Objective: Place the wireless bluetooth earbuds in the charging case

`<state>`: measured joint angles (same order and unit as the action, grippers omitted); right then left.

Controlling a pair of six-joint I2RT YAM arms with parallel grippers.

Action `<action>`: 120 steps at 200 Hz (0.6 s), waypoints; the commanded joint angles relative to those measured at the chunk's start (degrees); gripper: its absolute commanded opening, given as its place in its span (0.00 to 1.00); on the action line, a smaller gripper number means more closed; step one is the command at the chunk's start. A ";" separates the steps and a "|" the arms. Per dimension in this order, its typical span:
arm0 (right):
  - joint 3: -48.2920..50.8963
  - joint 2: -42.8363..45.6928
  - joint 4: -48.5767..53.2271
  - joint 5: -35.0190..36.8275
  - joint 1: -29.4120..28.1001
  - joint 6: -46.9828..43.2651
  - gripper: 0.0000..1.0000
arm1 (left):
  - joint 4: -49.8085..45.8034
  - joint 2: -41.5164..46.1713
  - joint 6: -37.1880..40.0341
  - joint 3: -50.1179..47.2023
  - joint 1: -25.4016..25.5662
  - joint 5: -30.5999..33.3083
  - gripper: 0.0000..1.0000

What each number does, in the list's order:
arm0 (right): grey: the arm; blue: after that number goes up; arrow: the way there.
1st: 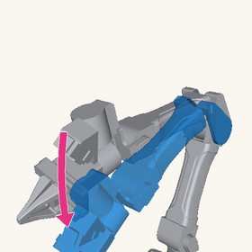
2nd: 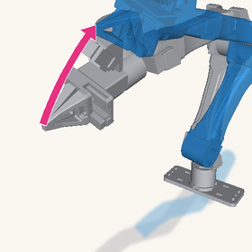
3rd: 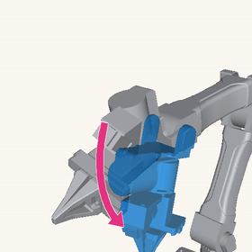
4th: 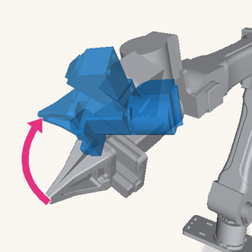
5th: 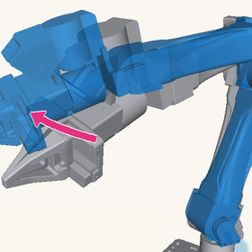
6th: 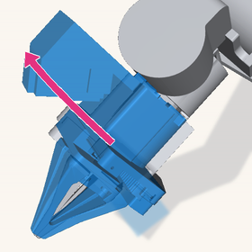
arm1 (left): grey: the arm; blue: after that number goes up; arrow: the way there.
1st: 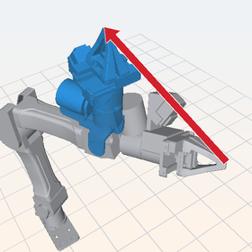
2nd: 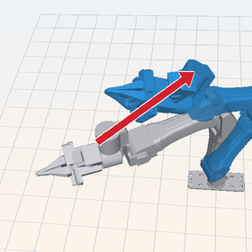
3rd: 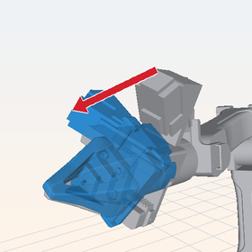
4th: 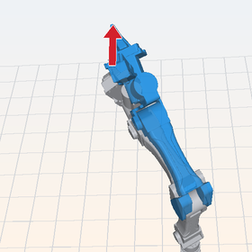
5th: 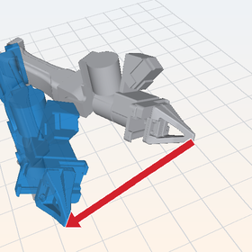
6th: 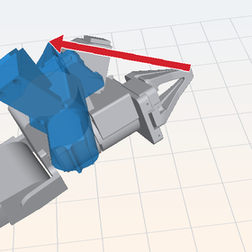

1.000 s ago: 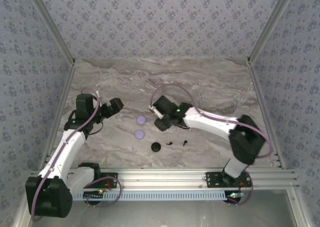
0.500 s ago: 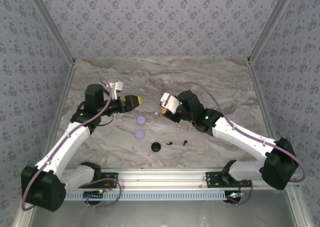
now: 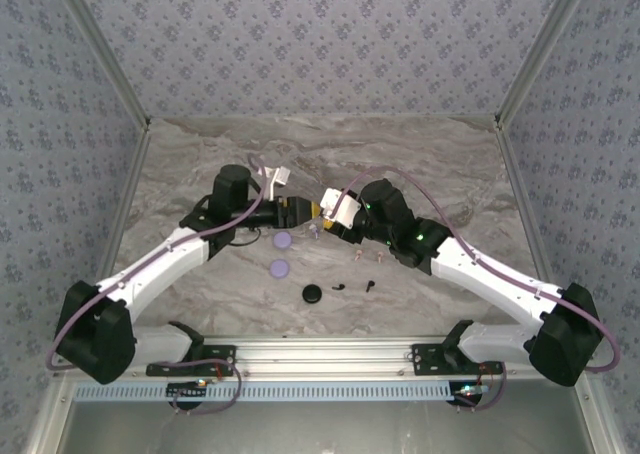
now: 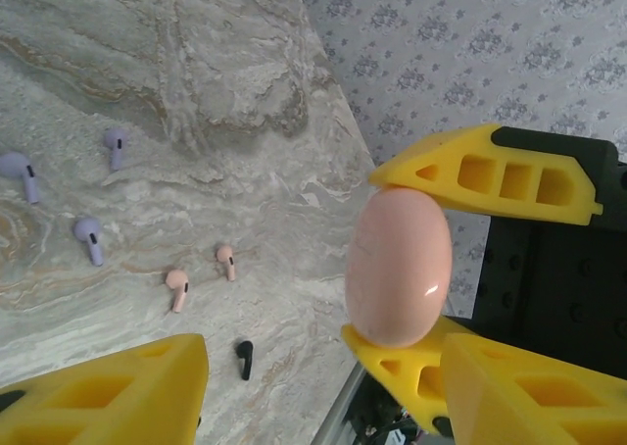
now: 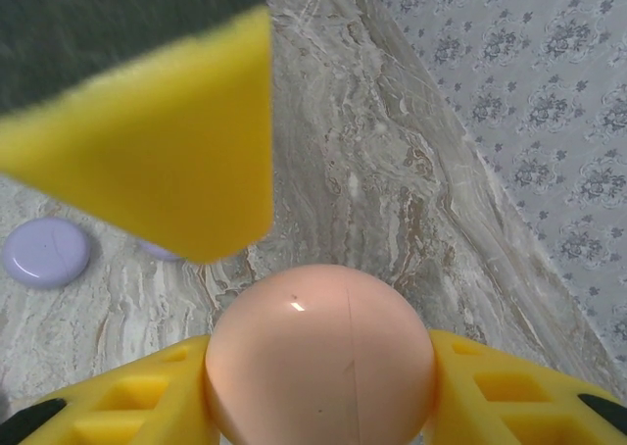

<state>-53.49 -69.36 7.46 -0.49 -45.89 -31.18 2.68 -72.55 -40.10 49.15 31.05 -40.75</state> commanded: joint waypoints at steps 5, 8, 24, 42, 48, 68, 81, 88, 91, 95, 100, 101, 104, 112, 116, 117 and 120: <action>-1.49 0.21 -0.39 -1.09 -0.16 -0.90 0.50 | 4.09 -0.89 -0.88 3.12 1.51 0.01 0.61; -1.52 0.13 -0.38 -1.10 -0.17 -0.89 0.50 | 4.09 -1.04 -0.86 3.21 1.59 0.04 0.60; -1.61 -0.22 -0.35 -1.09 -0.26 -0.90 0.50 | 4.09 -1.87 -0.93 3.77 2.28 -0.37 0.58; -1.92 -0.51 -0.27 -0.92 -0.43 -0.82 0.50 | 3.85 -2.78 -0.57 4.34 2.95 -0.56 0.54; -1.91 -0.59 -0.22 -1.06 -0.43 -0.79 0.50 | 3.74 -3.06 -0.50 4.53 3.19 -0.56 0.52; -2.15 -0.76 -0.13 -1.02 -0.49 -0.81 0.51 | 3.66 -3.81 -0.33 4.64 3.63 -0.47 0.46; -2.23 -0.84 0.04 -0.98 -0.58 -0.80 0.51 | 3.58 -4.11 -0.30 4.57 3.89 -0.47 0.43; -2.31 -0.95 0.08 -0.97 -0.52 -0.79 0.51 | 3.65 -4.25 -0.32 4.56 3.99 -0.43 0.42; -2.32 -0.95 0.08 -0.97 -0.52 -0.73 0.51 | 3.65 -4.26 -0.31 4.56 4.02 -0.40 0.42; -2.36 -0.95 0.08 -0.98 -0.60 -0.73 0.51 | 3.65 -4.34 -0.20 4.47 4.05 -0.40 0.41; -2.32 -0.95 0.08 -0.93 -0.59 -0.73 0.51 | 3.65 -4.42 -0.23 4.47 4.11 -0.47 0.41; -2.32 -0.95 0.09 -0.96 -0.56 -0.68 0.51 | 3.65 -4.43 -0.24 4.47 4.15 -0.51 0.41; -2.32 -0.95 0.09 -0.94 -0.60 -0.68 0.51 | 3.65 -4.41 -0.24 4.47 4.20 -0.56 0.40; -2.40 -1.03 0.09 -0.98 -0.53 -0.64 0.51 | 3.65 -4.60 -0.10 4.51 4.33 -0.66 0.39; -2.36 -1.10 0.04 -0.84 -0.60 -0.51 0.51 | 3.64 -4.61 -0.13 4.51 4.44 -0.80 0.39; -2.38 -1.11 0.07 -0.79 -0.60 -0.53 0.51 | 3.65 -4.66 -0.14 4.49 4.40 -0.77 0.39; -2.40 -1.10 0.09 -0.76 -0.61 -0.46 0.51 | 3.65 -4.70 -0.16 4.51 4.39 -0.81 0.38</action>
<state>-53.82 -70.00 7.51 -0.91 -46.15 -31.38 5.02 -76.95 -40.60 51.83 34.89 -40.69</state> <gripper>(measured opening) 0.511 0.398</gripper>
